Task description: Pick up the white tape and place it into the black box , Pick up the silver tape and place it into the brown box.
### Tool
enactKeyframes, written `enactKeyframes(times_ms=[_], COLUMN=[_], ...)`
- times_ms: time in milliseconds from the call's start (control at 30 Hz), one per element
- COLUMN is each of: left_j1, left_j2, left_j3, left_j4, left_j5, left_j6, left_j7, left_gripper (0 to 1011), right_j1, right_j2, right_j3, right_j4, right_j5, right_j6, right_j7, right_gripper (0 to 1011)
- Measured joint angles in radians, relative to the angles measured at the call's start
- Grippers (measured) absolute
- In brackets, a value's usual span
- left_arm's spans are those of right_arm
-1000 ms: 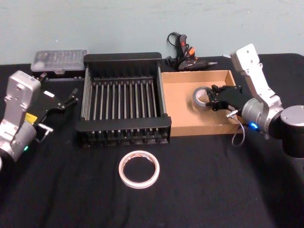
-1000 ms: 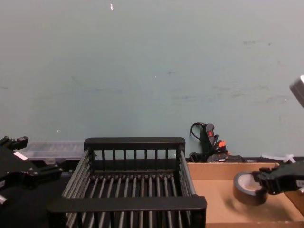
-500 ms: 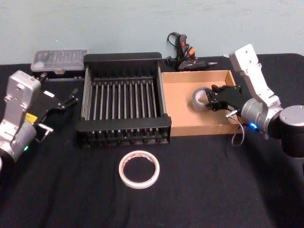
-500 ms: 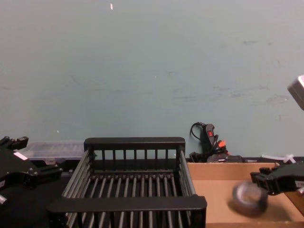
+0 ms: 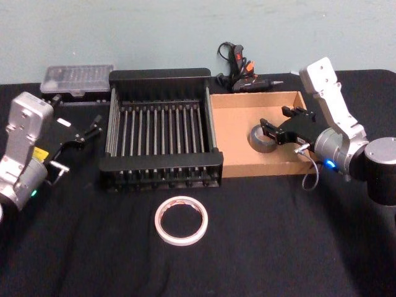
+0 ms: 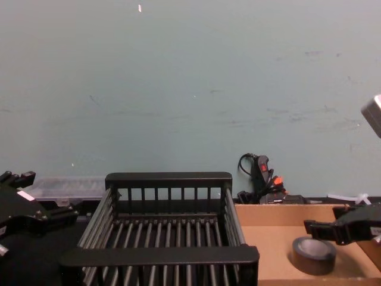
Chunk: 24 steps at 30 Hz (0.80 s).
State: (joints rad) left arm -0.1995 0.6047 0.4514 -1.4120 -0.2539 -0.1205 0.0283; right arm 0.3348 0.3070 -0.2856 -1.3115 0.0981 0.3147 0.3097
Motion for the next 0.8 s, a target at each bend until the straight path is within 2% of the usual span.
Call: enactKeyframes(times_ms=[367, 600, 800], left_j1=[0.000, 0.000, 0.000], left_j2=[0.000, 0.000, 0.000], left_j3=[0.000, 0.000, 0.000], left_j4=[0.000, 0.000, 0.000], left_j5=[0.000, 0.000, 0.000], left_j6=[0.000, 0.000, 0.000], left_j7=[0.000, 0.000, 0.000], left_gripper=[1002, 1001, 1001], right_j1=[0.000, 0.000, -0.018], right_j2=[0.000, 0.000, 0.005], right_j3=[0.000, 0.000, 0.013], right_j4=[0.000, 0.000, -0.034], right_j5=[0.001, 0.001, 0.015], right_j6=[0.000, 0.000, 0.005], right_j7=[0.000, 0.000, 0.010], right_gripper=[976, 1002, 1002])
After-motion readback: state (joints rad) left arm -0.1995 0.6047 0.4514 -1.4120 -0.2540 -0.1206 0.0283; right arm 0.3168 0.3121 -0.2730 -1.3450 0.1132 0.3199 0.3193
